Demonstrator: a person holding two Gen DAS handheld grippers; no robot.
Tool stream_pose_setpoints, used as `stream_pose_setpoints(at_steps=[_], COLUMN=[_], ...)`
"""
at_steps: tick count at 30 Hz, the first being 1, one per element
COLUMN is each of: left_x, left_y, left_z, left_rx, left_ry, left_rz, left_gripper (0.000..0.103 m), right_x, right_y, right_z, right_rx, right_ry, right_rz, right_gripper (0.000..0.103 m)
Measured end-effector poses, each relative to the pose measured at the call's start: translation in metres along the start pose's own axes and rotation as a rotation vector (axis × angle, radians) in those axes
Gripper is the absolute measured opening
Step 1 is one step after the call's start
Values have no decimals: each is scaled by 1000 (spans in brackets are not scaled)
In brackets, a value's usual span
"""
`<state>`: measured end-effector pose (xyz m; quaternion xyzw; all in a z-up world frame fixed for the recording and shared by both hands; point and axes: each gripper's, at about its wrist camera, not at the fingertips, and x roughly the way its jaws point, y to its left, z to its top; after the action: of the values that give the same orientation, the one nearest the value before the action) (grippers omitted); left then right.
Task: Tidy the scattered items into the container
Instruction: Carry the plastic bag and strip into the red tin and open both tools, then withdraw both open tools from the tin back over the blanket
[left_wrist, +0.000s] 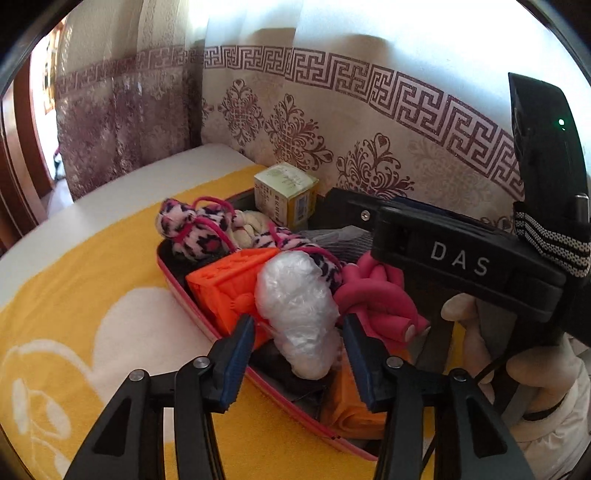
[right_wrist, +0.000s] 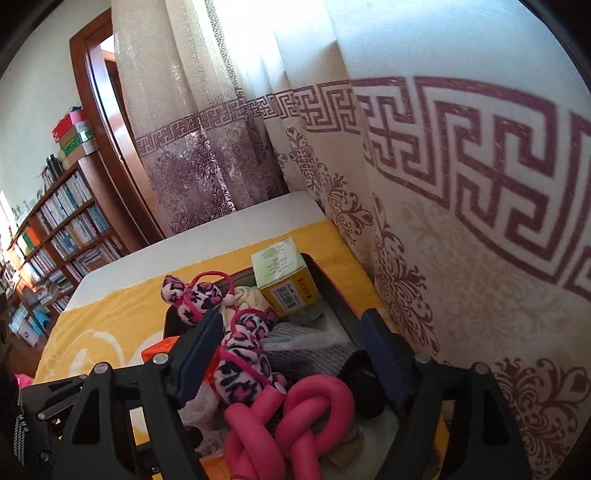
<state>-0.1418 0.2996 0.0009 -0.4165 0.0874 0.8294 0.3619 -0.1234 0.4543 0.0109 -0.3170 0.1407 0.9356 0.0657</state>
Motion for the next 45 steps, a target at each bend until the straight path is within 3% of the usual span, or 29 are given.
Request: stream_pose_setpoints(at_steps=[1,2,22,41,42,43,45], left_x=[-3,-7,-59,-88,-91,-93,-98], left_y=[-1,-3,-16,-19,-17,-14,-5], left_z=[-1,-2,-12,-31,-33,-35,-41], left_rx=[7,12,64,47,36,17,-36], left_ry=[-19,-40,-173,-200,-201,-198,-210], left_rz=[18,35,150,204,209,212,213], left_gripper=[68,69,69,69,71,86,102], right_x=[-1,-1,-54,-94,-97,-98,-100], right_y=[-1,-3,12,17,17,17,16], right_z=[-1,-1,-20,-47,-51,-55,-66], right_rx=[7,13,3,-47,-60,-72,-88], right_ry=[-2,-5,-42,-22,-17,-9,14], right_rz=[0,-2,-4,-27,-31,-34,-42], right_gripper=[80,80,80,80,80,80,80])
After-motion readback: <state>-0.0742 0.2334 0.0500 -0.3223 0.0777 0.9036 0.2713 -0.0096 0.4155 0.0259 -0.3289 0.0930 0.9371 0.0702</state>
